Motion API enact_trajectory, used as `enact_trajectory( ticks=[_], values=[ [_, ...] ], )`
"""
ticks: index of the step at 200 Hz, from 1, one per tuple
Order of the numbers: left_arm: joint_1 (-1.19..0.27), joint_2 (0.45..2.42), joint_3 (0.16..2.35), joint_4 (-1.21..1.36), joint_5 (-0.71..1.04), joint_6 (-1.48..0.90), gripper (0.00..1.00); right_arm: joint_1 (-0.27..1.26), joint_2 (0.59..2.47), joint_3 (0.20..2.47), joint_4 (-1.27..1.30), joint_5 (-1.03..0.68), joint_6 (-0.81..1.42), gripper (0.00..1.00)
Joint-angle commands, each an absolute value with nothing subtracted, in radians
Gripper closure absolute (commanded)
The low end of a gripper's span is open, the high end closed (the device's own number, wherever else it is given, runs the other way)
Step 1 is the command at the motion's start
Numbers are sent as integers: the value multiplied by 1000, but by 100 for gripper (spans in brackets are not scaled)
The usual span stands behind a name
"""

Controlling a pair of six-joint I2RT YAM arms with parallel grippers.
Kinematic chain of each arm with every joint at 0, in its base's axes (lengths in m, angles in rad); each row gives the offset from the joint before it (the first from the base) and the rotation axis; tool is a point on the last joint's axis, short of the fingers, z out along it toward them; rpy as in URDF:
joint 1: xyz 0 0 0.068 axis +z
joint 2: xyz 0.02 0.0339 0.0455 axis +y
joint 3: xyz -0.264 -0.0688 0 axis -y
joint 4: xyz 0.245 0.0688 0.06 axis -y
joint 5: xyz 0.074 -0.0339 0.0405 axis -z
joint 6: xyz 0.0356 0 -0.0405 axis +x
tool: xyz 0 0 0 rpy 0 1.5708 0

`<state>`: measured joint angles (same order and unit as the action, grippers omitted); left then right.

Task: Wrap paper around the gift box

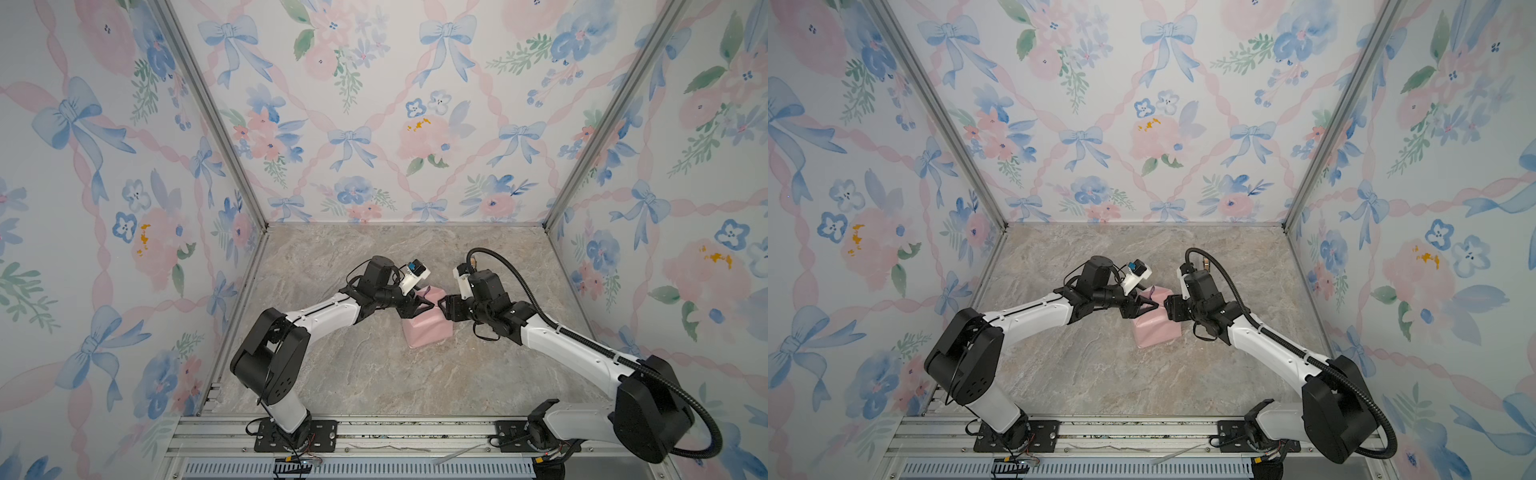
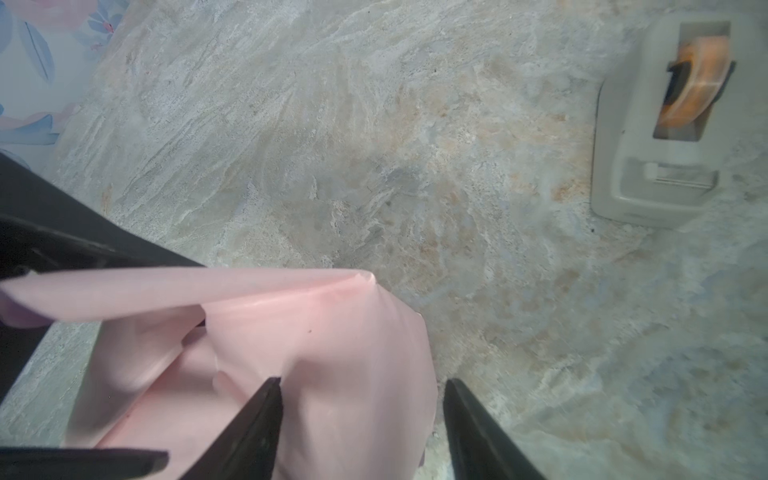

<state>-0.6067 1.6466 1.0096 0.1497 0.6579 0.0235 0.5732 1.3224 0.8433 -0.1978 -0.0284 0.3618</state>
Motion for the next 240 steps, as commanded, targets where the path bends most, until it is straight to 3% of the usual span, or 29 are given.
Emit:
enact_trajectory(
  ticks=[1,84,160,240],
  values=[
    [-617,1601,989,137,647,34,44,584,1348,855,-250,0,339,37],
    [-630,1585,940,133,671,27,47,585,1284,851,-238,-20,356,32],
    [-639,1584,908,129,691,41,46,555,1103,776,-182,-63,453,16],
    [-640,1580,897,110,677,49,46,607,1342,936,-295,-42,378,17]
  ],
)
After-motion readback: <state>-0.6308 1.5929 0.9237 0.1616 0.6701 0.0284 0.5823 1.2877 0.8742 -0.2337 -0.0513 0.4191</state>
